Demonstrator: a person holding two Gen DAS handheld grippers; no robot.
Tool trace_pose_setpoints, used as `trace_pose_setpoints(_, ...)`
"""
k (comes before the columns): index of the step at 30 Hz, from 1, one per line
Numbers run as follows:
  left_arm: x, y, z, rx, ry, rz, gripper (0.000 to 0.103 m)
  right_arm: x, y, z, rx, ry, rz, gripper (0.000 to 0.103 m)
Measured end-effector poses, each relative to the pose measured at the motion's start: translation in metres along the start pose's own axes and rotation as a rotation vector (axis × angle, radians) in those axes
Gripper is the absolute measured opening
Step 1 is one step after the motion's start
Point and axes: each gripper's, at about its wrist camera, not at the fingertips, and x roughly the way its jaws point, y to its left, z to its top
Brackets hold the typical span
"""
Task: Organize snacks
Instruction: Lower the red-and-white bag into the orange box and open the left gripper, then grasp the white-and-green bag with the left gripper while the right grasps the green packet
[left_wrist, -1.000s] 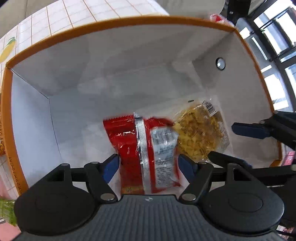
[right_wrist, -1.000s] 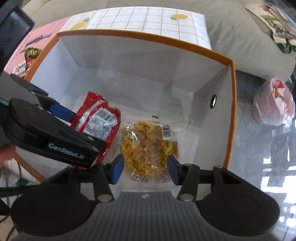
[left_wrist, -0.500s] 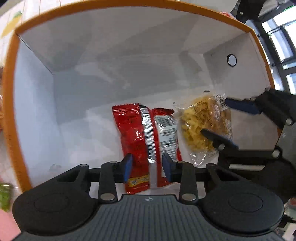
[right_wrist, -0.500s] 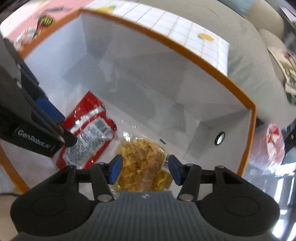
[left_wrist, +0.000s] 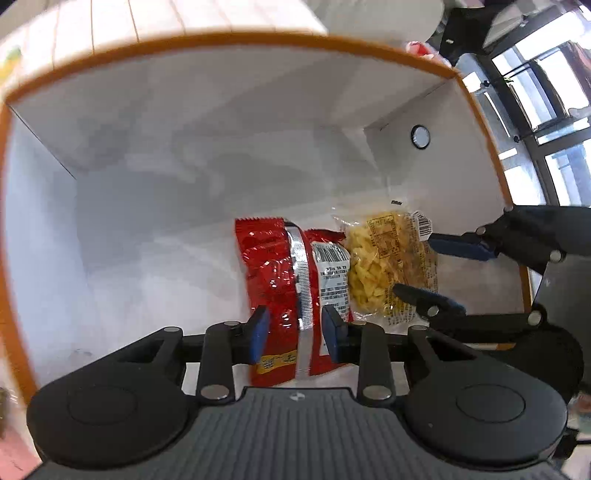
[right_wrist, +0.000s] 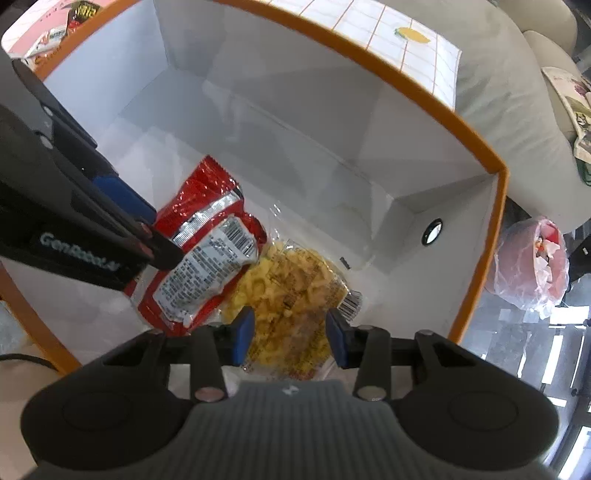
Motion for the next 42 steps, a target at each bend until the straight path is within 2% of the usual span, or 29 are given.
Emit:
trace_pose_setpoints(2,-0.015,-0.006,-0.005,0.031,-0.041,0.004,0.045,-0.01,0.003,-0.003,0.03,-0.018,-0.016,0.042)
trace_pose_setpoints(6,-0.046,-0.02,-0.017,0.102,-0.131,0.0,0.047,-0.034,0.011,-0.007,0.101,-0.052,-0.042,0.046)
trace_pose_setpoints(12,-0.111,-0.014,-0.056,0.167,-0.305,0.006,0.051,-0.084,0.038,-0.008,0.234,-0.219,-0.067,0.051)
trace_pose_setpoints(16,-0.148,0.008,-0.087,0.147,-0.392,0.018,0.051,-0.119,0.061,-0.011,0.336,-0.372,-0.051,0.057)
trace_pose_setpoints(18,-0.163,0.021,-0.103,0.127,-0.437,0.039,0.051,-0.128,0.077,-0.008,0.371,-0.418,-0.025,0.059)
trace_pose_setpoints(21,-0.179,0.039,-0.124,0.101,-0.491,0.091,0.051,-0.139,0.102,-0.005,0.421,-0.483,0.011,0.066)
trace_pose_setpoints(24,-0.192,0.06,-0.146,0.066,-0.544,0.158,0.051,-0.147,0.127,-0.005,0.47,-0.539,0.074,0.066)
trace_pose_setpoints(32,-0.204,0.119,-0.197,-0.081,-0.621,0.277,0.051,-0.153,0.2,0.002,0.543,-0.693,0.129,0.066)
trace_pose_setpoints(37,-0.201,0.148,-0.225,-0.134,-0.645,0.367,0.051,-0.143,0.239,0.009,0.505,-0.713,0.13,0.066)
trace_pose_setpoints(39,-0.199,0.161,-0.234,-0.152,-0.647,0.361,0.051,-0.137,0.254,0.012,0.469,-0.724,0.126,0.066)
trace_pose_setpoints(42,-0.193,0.176,-0.239,-0.175,-0.621,0.313,0.051,-0.125,0.272,0.019,0.41,-0.717,0.111,0.066)
